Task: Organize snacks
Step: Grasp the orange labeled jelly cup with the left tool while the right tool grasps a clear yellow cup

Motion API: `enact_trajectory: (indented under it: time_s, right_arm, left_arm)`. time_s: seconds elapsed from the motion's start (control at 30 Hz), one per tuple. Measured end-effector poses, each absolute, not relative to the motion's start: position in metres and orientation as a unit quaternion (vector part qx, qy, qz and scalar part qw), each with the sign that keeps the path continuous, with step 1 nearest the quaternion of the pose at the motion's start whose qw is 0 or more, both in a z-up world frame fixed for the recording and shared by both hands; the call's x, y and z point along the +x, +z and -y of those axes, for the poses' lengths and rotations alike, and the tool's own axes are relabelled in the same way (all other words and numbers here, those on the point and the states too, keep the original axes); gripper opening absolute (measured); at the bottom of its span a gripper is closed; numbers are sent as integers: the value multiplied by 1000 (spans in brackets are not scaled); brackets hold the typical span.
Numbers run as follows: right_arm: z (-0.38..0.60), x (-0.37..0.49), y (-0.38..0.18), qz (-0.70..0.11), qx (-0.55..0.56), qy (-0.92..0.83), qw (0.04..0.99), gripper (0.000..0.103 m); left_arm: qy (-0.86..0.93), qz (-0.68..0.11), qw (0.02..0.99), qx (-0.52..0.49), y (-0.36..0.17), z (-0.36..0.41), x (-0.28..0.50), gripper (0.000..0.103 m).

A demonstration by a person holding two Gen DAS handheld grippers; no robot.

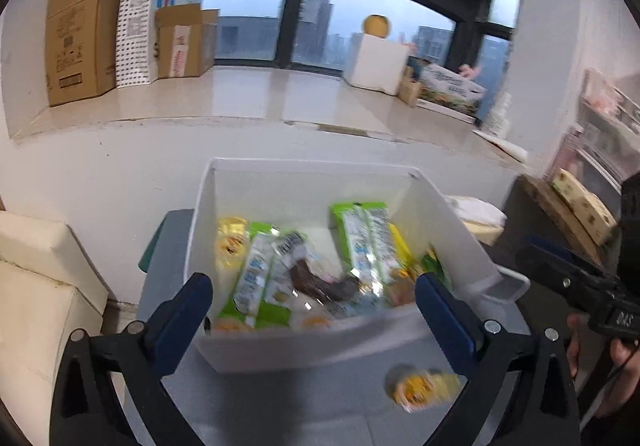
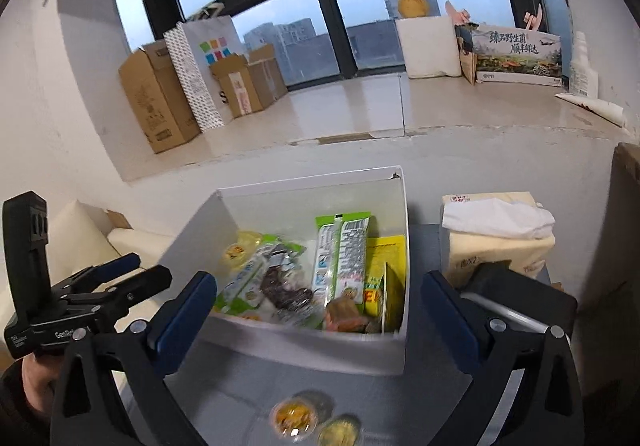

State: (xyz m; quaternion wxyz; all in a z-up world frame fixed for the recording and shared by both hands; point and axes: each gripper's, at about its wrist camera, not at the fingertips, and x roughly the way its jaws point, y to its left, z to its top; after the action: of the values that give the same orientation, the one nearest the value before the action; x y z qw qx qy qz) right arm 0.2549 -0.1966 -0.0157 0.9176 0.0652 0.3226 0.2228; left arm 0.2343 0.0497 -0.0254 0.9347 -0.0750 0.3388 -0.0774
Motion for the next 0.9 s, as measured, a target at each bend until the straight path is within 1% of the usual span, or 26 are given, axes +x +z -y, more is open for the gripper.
enact_trajectory:
  time_s: [0.1, 0.2, 0.33, 0.47, 0.53, 0.7, 0.9]
  right_arm:
    - [205, 230, -14, -315, 69, 231, 918, 103]
    - [216, 204, -22, -323, 63, 229, 916, 103]
    - [230, 171, -46, -341, 70, 232, 908, 103]
    - [232, 144, -82, -362, 59, 222, 903, 103]
    - [229, 141, -99, -379, 51, 220, 897, 103]
    - [214, 145, -120, -386, 4, 217, 897, 103]
    - [204, 179, -136, -407, -5, 219, 886, 103]
  left_arm:
    - [-85, -340, 934, -69, -25, -44, 209, 103]
    - [-92, -334, 936, -68, -27, -37, 174, 103]
    - [-95, -329, 937, -71, -37, -28, 129, 103]
    - [-109, -342, 929, -91, -56, -22, 93, 103]
    - [-107, -343, 929, -88, -61, -21, 79, 103]
    - [-97, -352, 927, -89, -70, -26, 60, 103]
    - [-82, -366, 923, -84, -82, -33, 56, 103]
